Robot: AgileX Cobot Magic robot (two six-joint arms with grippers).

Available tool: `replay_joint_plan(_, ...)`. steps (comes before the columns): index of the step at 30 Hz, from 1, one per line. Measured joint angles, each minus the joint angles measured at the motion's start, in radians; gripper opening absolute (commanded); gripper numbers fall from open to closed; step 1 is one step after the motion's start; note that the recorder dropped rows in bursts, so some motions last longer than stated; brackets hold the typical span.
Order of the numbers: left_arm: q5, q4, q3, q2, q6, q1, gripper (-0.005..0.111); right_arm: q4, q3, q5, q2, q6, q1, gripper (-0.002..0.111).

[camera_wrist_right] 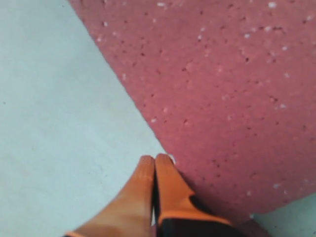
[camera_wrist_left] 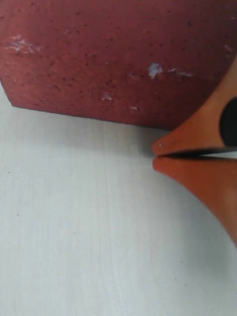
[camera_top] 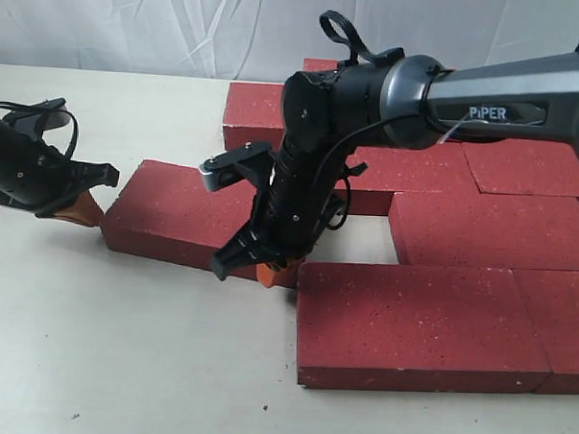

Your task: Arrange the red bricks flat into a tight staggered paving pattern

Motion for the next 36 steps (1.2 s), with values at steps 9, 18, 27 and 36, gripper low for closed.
replay_joint_plan(9, -0.076, 0.0, 0.0, 0.0, 0.002, 0.0, 0.0, 0.002, 0.0, 0.051, 0.0, 0.0, 0.0, -0.001)
replay_joint_plan(18, -0.106, -0.063, -0.042, 0.0, 0.002, 0.0, 0.0, 0.015, 0.0, 0.065, -0.058, 0.025, -0.002, -0.001)
replay_joint_plan(27, -0.072, -0.061, -0.042, 0.0, 0.002, 0.0, 0.0, -0.107, 0.0, -0.003, -0.133, 0.184, -0.156, -0.001)
replay_joint_plan(36, -0.052, -0.059, -0.042, 0.0, 0.002, 0.0, 0.0, -0.147, 0.0, -0.082, -0.034, 0.212, -0.18, -0.001)
